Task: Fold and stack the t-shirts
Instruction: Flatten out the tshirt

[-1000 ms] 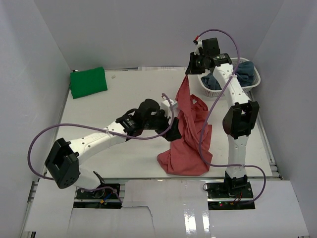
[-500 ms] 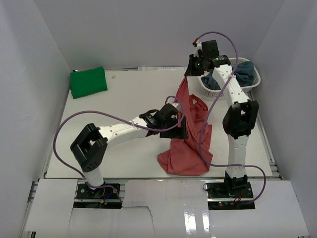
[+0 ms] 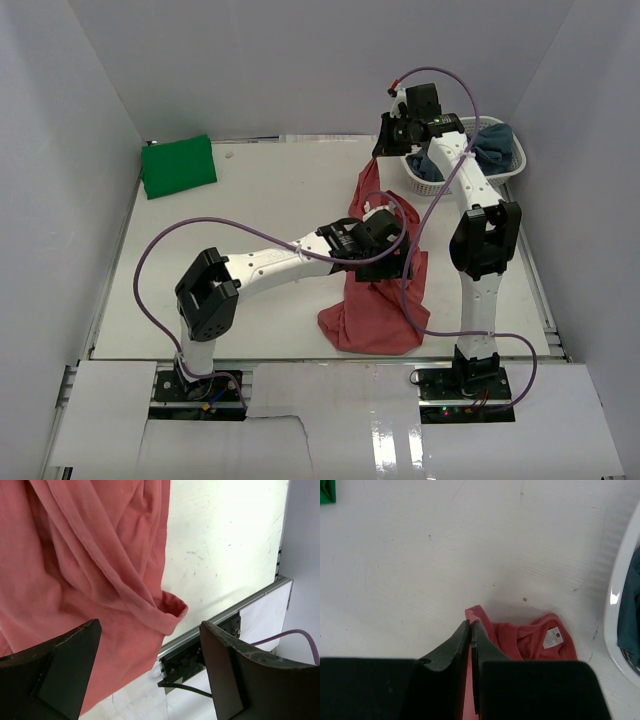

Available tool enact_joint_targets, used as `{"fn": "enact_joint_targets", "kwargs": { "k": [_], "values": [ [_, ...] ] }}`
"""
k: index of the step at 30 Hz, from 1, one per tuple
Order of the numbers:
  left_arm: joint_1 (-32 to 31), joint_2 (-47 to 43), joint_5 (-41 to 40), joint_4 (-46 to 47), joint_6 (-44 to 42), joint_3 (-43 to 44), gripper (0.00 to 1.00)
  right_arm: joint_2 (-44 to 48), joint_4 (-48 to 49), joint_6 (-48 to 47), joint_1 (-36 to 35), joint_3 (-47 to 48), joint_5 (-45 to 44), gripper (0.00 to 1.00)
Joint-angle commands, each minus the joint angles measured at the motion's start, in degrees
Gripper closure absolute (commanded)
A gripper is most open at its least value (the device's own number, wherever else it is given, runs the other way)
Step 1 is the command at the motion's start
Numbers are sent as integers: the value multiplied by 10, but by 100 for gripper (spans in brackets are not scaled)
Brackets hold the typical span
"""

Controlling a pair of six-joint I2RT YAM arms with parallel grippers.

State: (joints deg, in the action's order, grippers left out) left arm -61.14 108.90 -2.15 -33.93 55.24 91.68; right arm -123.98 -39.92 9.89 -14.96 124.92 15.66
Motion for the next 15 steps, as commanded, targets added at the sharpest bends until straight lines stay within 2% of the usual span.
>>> {"fn": "enact_joint_targets", "kwargs": {
  "k": [1,5,8,15],
  "values": [
    [-6,-13,-5,-35,36,9,9,17,20,-7,4,4,10,92],
    [-8,0,-6,-46,47,14,12,16,21,-6,4,3,10,92],
    [-10,14,0,-47,50,24,18,17,22,-7,4,4,10,92],
    [-16,51,7,-47,61,67,19,18,23,-14,4,4,17,92]
  ]
}}
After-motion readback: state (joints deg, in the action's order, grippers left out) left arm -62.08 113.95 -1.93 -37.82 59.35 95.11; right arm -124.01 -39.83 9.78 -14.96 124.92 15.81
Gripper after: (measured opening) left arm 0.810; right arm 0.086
